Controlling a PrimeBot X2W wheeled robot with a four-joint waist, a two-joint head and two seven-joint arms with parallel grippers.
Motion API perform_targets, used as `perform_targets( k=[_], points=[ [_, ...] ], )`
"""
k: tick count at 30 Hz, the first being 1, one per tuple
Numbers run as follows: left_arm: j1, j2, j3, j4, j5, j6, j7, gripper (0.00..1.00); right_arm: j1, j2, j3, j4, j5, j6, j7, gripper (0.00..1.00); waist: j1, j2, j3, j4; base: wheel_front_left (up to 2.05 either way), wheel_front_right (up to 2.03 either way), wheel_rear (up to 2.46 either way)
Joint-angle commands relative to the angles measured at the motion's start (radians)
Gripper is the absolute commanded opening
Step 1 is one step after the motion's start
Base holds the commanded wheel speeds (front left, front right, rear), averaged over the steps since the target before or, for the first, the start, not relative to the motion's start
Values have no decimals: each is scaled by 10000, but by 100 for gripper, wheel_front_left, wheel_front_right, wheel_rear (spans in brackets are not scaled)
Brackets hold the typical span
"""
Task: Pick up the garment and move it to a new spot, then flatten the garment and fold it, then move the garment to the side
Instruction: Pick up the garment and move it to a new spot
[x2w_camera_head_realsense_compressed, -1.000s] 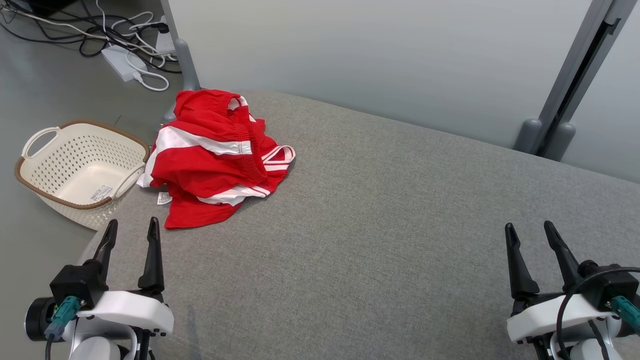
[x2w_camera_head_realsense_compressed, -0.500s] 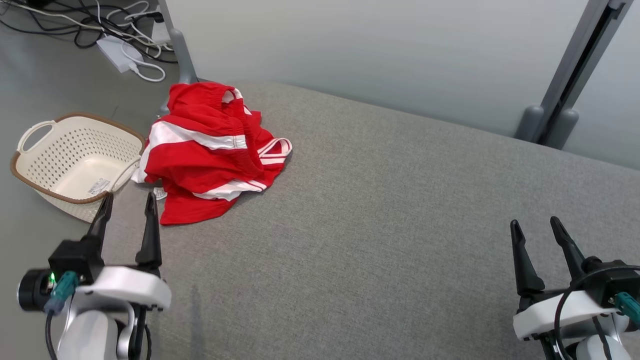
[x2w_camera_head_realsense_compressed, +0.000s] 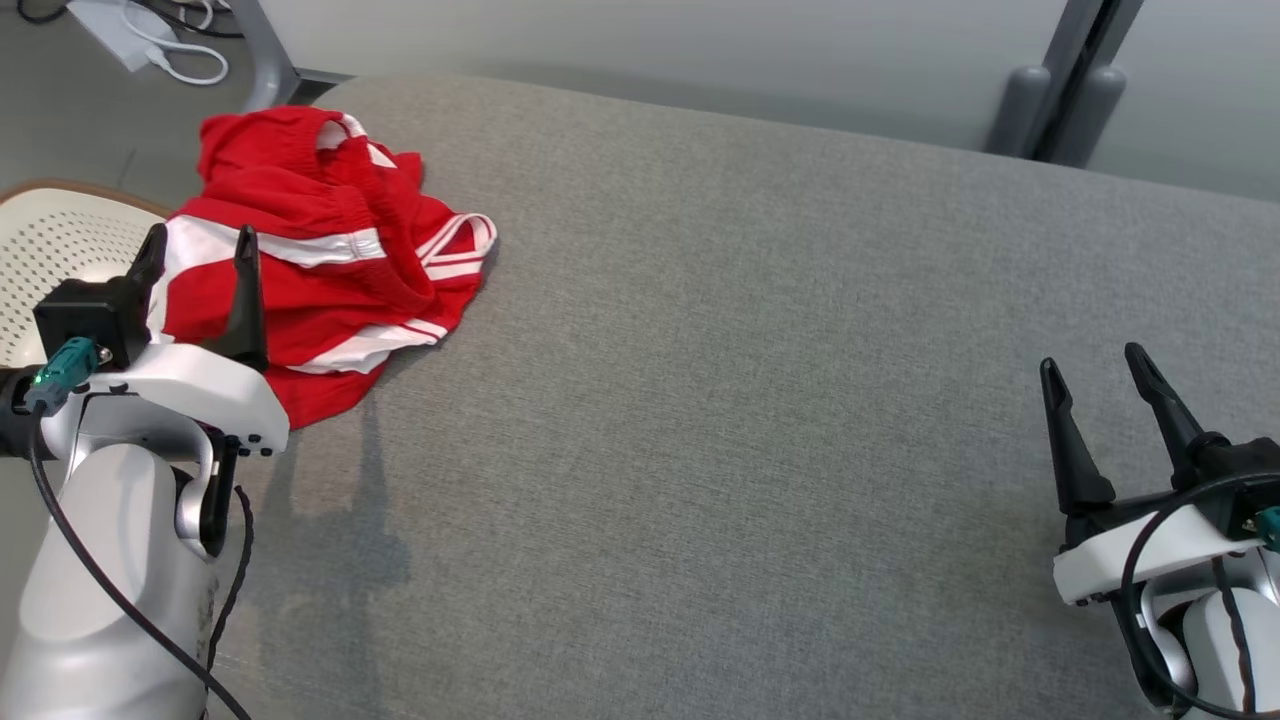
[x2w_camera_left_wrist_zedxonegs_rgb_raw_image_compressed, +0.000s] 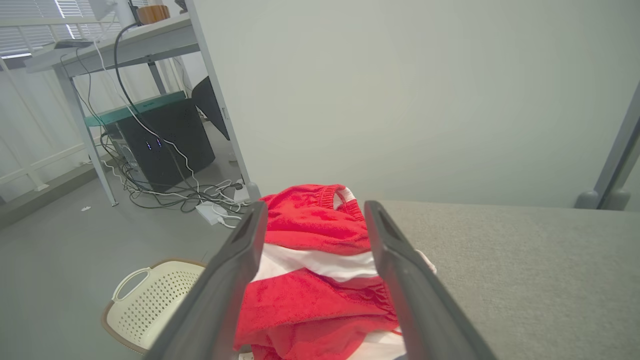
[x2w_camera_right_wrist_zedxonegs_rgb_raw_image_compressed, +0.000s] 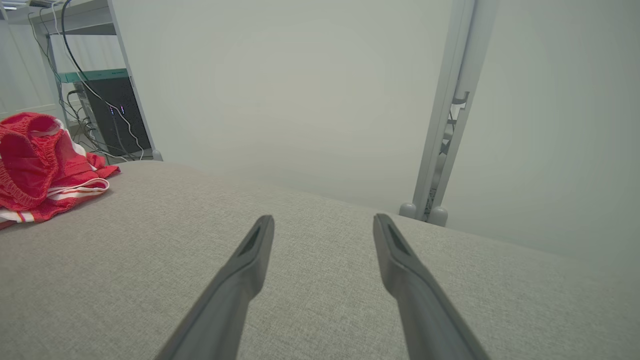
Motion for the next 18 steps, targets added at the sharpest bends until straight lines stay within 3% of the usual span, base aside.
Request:
perform_targets(
  k=[1, 8, 18],
  points=[
    [-406, 95, 19, 512, -112, -109, 119, 100, -179, -108, 36, -73, -56, 19, -7, 100, 0, 0, 523, -447, 0, 0, 0],
    [-1764, 327, -100, 3059, -389, -541, 742, 100, -459, -311, -37, -172, -39, 19, 54, 100, 0, 0, 1178, -814, 0, 0, 0],
    [-3108, 655, 2, 5305, -759, -652, 1279, 100, -709, -365, 58, -379, -62, 19, 189, 100, 0, 0, 1636, -1053, 0, 0, 0]
  ],
)
